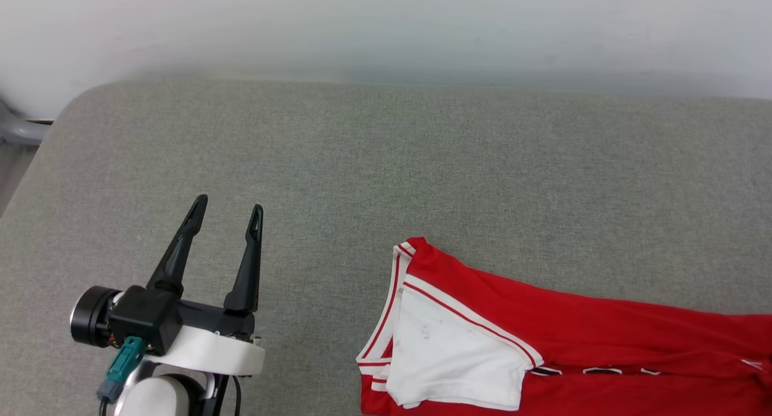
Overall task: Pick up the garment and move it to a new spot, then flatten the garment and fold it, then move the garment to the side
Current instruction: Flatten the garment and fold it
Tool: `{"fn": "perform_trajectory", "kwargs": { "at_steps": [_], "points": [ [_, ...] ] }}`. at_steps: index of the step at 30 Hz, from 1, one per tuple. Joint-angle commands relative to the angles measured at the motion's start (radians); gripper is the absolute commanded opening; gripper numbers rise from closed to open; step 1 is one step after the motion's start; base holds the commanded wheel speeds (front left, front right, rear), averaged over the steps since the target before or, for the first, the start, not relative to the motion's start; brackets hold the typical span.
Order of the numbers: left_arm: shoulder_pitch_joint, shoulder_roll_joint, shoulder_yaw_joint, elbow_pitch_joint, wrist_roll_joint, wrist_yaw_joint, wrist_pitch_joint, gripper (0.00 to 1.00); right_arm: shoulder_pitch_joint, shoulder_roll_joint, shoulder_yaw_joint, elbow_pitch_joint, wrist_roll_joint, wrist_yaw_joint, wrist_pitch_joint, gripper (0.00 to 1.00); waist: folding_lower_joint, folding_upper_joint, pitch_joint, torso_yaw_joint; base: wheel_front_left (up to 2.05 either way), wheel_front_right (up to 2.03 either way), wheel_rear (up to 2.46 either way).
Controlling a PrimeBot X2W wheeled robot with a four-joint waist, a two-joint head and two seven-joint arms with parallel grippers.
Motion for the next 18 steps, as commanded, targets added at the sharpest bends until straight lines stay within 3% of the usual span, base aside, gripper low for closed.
{"fn": "perform_trajectory", "kwargs": {
  "at_steps": [1, 10, 18],
  "points": [
    [0.014, -0.004, 0.0, 0.003, -0.004, -0.002, -0.002, 1.0, -0.008, 0.007, 0.006, -0.018, -0.005, -0.002, 0.006, 0.0, 0.0, 0.0, -0.007, -0.002, 0.0, 0.0, 0.0],
    [0.042, -0.019, -0.005, 0.01, -0.015, -0.002, -0.002, 1.0, 0.067, 0.062, 0.063, -0.17, 0.004, -0.002, 0.048, 0.0, 0.0, 0.0, -0.056, 0.0, 0.0, 0.0, 0.0],
    [0.068, -0.025, -0.001, 0.013, -0.024, -0.002, -0.002, 1.0, 0.179, 0.123, 0.131, -0.406, -0.016, -0.002, 0.152, 0.0, 0.0, 0.0, -0.096, 0.01, 0.0, 0.0, 0.0]
  ]
}}
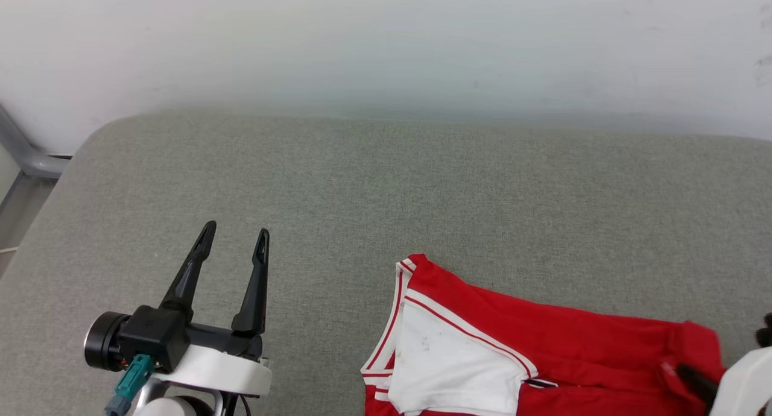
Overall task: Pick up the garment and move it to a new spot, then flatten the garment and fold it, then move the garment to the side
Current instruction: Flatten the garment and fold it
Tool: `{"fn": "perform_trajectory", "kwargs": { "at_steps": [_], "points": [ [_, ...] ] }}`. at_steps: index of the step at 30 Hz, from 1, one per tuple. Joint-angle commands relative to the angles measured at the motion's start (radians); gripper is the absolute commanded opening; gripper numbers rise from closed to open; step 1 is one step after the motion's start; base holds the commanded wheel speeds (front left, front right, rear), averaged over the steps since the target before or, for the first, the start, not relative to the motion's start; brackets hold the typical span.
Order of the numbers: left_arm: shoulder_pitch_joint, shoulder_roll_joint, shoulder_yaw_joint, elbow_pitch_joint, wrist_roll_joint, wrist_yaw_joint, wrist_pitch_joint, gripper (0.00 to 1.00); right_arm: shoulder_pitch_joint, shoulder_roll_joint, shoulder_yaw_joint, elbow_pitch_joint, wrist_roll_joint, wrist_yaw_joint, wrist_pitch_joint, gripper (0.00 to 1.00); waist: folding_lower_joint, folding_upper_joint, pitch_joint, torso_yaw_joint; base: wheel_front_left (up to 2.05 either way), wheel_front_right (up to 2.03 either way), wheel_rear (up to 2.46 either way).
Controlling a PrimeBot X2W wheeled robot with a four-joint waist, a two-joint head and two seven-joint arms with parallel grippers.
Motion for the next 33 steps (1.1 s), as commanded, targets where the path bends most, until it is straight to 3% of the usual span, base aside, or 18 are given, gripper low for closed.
{"fn": "perform_trajectory", "kwargs": {
  "at_steps": [1, 10, 17, 26, 33],
  "points": [
    [0.016, -0.001, 0.002, 0.002, -0.006, -0.002, -0.002, 1.0, 0.017, 0.01, 0.008, -0.022, -0.004, -0.001, 0.01, 0.0, 0.0, 0.0, -0.005, 0.003, 0.0, 0.0, 0.0],
    [0.03, -0.016, -0.008, 0.003, -0.012, -0.002, -0.002, 1.0, 0.056, 0.133, 0.106, -0.241, 0.004, -0.001, 0.117, 0.0, 0.0, 0.0, -0.018, 0.024, 0.0, 0.0, 0.0],
    [0.025, -0.014, -0.003, 0.005, -0.015, -0.002, -0.002, 1.0, 0.008, 0.226, 0.186, -0.27, 0.049, -0.001, 0.103, 0.0, 0.0, 0.0, -0.013, 0.049, 0.0, 0.0, 0.0],
    [-0.003, -0.005, -0.007, 0.01, -0.023, -0.002, -0.002, 1.0, -0.091, 0.235, 0.33, -0.081, 0.24, -0.001, -0.121, 0.0, 0.0, 0.0, 0.011, 0.089, 0.0, 0.0, 0.0],
    [-0.016, -0.006, -0.015, 0.013, -0.023, -0.002, -0.002, 1.0, -0.213, 0.235, 0.41, 0.154, 0.273, -0.001, -0.307, 0.0, 0.0, 0.0, 0.026, 0.123, 0.0, 0.0, 0.0]
  ]
}}
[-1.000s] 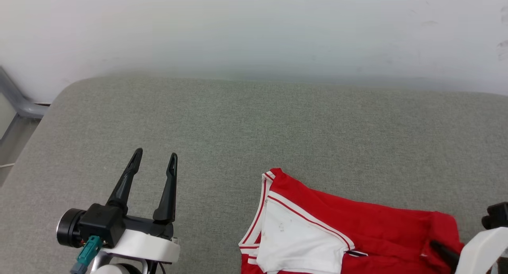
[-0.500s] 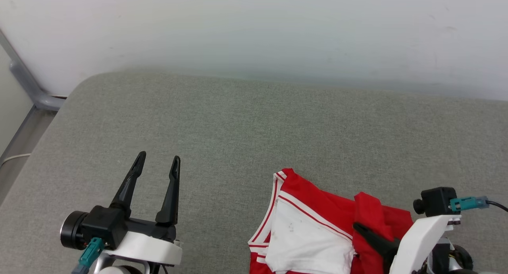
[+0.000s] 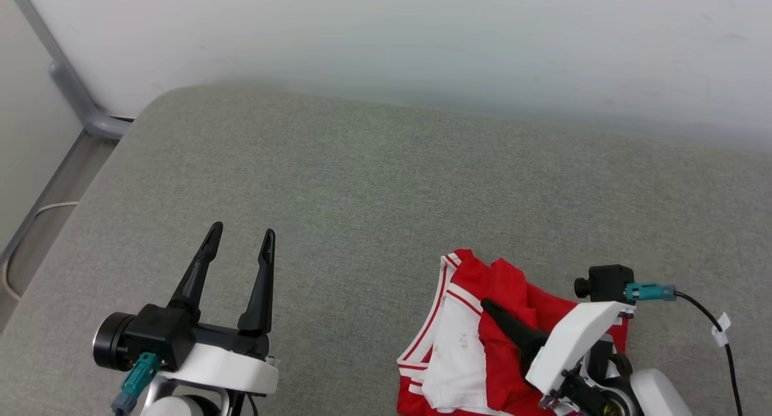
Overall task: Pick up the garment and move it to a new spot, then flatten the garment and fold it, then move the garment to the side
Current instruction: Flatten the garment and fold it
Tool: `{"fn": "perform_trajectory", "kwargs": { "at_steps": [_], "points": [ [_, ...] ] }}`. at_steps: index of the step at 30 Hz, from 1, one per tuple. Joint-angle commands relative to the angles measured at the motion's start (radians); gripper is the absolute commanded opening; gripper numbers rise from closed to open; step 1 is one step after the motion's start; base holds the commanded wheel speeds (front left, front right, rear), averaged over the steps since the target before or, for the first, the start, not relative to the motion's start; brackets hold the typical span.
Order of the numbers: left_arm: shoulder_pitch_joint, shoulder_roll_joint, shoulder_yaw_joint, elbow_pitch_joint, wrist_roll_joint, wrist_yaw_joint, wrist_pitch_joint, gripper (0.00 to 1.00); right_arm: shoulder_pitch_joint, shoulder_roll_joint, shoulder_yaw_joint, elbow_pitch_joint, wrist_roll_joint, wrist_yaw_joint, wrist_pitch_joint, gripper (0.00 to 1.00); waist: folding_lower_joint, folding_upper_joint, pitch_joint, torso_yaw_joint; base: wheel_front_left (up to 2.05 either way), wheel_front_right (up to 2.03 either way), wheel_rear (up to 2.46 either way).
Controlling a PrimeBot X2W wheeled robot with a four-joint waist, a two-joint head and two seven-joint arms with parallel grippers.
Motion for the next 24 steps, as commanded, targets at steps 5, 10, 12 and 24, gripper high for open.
{"fn": "perform_trajectory", "kwargs": {
  "at_steps": [5, 10, 12, 24],
  "points": [
    [-0.016, -0.003, -0.004, 0.002, -0.004, -0.001, -0.002, 1.0, -0.093, 0.002, 0.029, 0.177, -0.018, -0.001, -0.103, 0.0, 0.0, 0.0, 0.01, 0.023, 0.0, 0.0, 0.0],
    [-0.013, -0.007, -0.007, 0.006, -0.003, -0.001, -0.002, 1.0, -0.161, 0.002, 0.08, 0.315, 0.015, -0.001, -0.161, 0.31, 0.0, 0.0, 0.012, 0.033, 0.0, 0.0, 0.0],
    [-0.012, -0.008, -0.006, 0.008, -0.004, -0.001, -0.002, 1.0, -0.185, 0.003, 0.12, 0.339, 0.049, 0.0, -0.174, 1.0, 0.0, 0.0, 0.011, 0.035, 0.0, 0.0, 0.0],
    [0.017, -0.001, 0.004, 0.011, 0.0, -0.001, -0.002, 1.0, -0.269, 0.001, 0.262, 0.284, 0.163, -0.001, -0.212, 1.0, 0.0, 0.0, -0.032, -0.006, 0.0, 0.0, 0.0]
  ]
}}
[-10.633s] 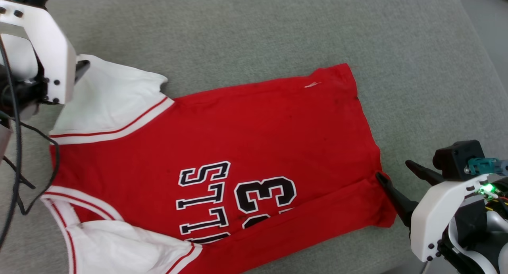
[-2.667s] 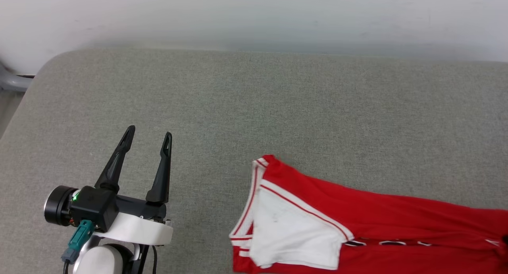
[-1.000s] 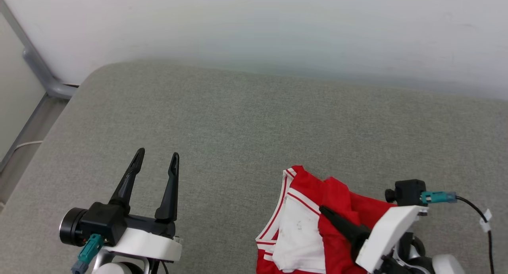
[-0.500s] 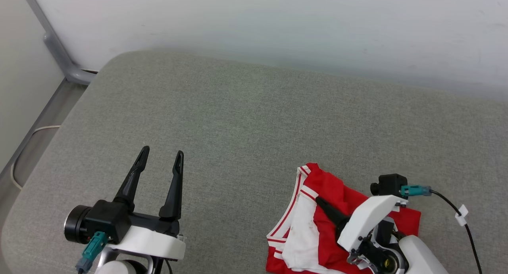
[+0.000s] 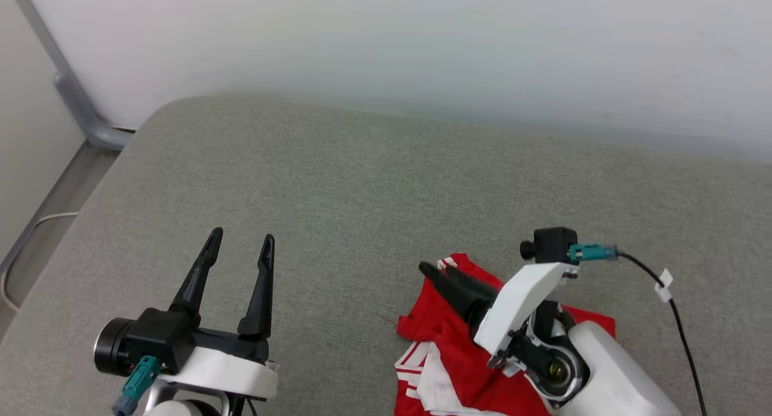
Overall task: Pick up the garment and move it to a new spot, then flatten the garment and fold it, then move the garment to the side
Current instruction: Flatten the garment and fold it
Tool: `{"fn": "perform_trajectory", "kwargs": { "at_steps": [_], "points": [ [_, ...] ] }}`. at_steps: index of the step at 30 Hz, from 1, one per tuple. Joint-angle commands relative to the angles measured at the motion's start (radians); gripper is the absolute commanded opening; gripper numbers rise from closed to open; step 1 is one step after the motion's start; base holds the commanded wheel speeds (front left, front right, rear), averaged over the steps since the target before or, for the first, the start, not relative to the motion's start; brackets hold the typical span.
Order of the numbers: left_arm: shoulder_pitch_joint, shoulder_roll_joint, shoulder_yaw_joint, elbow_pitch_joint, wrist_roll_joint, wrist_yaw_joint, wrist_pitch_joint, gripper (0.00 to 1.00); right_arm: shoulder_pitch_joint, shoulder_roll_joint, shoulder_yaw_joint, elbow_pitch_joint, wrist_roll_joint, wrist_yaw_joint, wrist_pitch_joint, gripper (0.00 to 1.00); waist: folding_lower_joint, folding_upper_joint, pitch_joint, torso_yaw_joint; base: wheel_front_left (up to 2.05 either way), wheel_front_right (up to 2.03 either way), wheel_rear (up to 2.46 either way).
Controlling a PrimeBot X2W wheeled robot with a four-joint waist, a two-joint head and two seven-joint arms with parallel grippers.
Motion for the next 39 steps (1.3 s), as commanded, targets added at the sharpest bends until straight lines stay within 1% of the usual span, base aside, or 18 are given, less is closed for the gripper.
{"fn": "perform_trajectory", "kwargs": {
  "at_steps": [1, 3, 5, 6, 8, 12, 14, 18, 20, 22, 23, 27, 28, 33, 35, 39],
  "points": [
    [0.013, 0.003, -0.002, -0.002, 0.001, 0.0, -0.002, 1.0, -0.025, 0.0, -0.017, -0.013, -0.019, -0.001, 0.004, 1.0, 0.0, 0.0, -0.009, -0.015, 0.0, 0.0, 0.0],
    [0.017, 0.002, 0.0, -0.005, -0.002, 0.0, -0.002, 1.0, -0.046, 0.0, -0.051, -0.027, -0.078, -0.001, 0.012, 1.0, 0.0, 0.0, -0.014, -0.031, 0.0, 0.0, 0.0],
    [0.019, -0.001, 0.005, -0.01, -0.01, 0.0, -0.002, 1.0, -0.066, -0.003, -0.105, -0.042, -0.184, -0.001, 0.024, 1.0, 0.0, 0.0, -0.017, -0.048, 0.0, 0.0, 0.0],
    [0.019, -0.001, 0.004, -0.011, -0.009, 0.001, -0.002, 1.0, -0.074, -0.014, -0.129, -0.062, -0.243, -0.001, 0.032, 1.0, 0.0, 0.0, -0.017, -0.056, 0.0, 0.0, 0.0],
    [0.018, -0.002, 0.0, -0.013, -0.012, 0.001, -0.002, 1.0, -0.083, -0.055, -0.16, -0.126, -0.368, -0.001, 0.048, 1.0, 0.0, 0.0, -0.017, -0.071, 0.0, 0.0, 0.0],
    [0.01, -0.009, -0.002, -0.016, -0.026, 0.0, -0.002, 1.0, -0.051, -0.17, -0.201, -0.276, -0.585, -0.001, 0.046, 1.0, 0.0, 0.0, -0.012, -0.098, 0.0, 0.0, 0.0],
    [0.004, -0.011, -0.007, -0.017, -0.029, 0.0, -0.002, 1.0, -0.021, -0.221, -0.228, -0.344, -0.652, -0.001, 0.031, 1.0, 0.0, 0.0, -0.008, -0.11, 0.0, 0.0, 0.0],
    [0.0, -0.018, -0.004, -0.019, -0.055, 0.0, -0.002, 1.0, 0.057, -0.314, -0.284, -0.457, -0.75, -0.001, -0.025, 1.0, 0.0, 0.0, 0.003, -0.131, 0.0, 0.0, 0.0],
    [0.002, -0.021, -0.003, -0.02, -0.065, 0.0, -0.002, 1.0, 0.113, -0.338, -0.319, -0.494, -0.785, -0.001, -0.062, 1.0, 0.0, 0.0, 0.007, -0.141, 0.0, 0.0, 0.0],
    [0.009, -0.022, -0.002, -0.02, -0.071, 0.0, -0.002, 1.0, 0.166, -0.343, -0.363, -0.524, -0.804, -0.001, -0.107, 1.0, 0.0, 0.0, 0.011, -0.149, 0.0, 0.0, 0.0],
    [0.013, -0.023, -0.001, -0.02, -0.076, 0.001, -0.002, 1.0, 0.192, -0.337, -0.392, -0.537, -0.815, -0.001, -0.132, 1.0, 0.0, 0.0, 0.014, -0.154, 0.0, 0.0, 0.0],
    [0.027, -0.027, 0.004, -0.018, -0.09, 0.001, -0.002, 1.0, 0.299, -0.262, -0.487, -0.577, -0.837, -0.001, -0.226, 1.0, 0.0, 0.0, 0.02, -0.165, 0.0, 0.0, 0.0],
    [0.027, -0.027, 0.004, -0.018, -0.09, 0.001, -0.002, 1.0, 0.299, -0.262, -0.487, -0.577, -0.837, -0.001, -0.226, 1.0, 0.0, 0.0, 0.02, -0.165, 0.0, 0.0, 0.0],
    [0.039, -0.026, -0.009, -0.006, -0.097, 0.0, -0.002, 1.0, 0.419, -0.143, -0.573, -0.617, -0.893, -0.001, -0.34, 1.0, 0.0, 0.0, 0.02, -0.168, 0.0, 0.0, 0.0],
    [0.044, -0.025, -0.015, 0.003, -0.098, 0.0, -0.002, 1.0, 0.439, -0.099, -0.598, -0.614, -0.909, -0.001, -0.375, 1.0, 0.0, 0.0, 0.019, -0.168, 0.0, 0.0, 0.0],
    [0.052, -0.022, -0.033, 0.027, -0.108, 0.0, -0.002, 1.0, 0.475, -0.045, -0.618, -0.595, -0.933, -0.001, -0.412, 1.0, 0.0, 0.0, 0.017, -0.169, 0.0, 0.0, 0.0]
  ]
}}
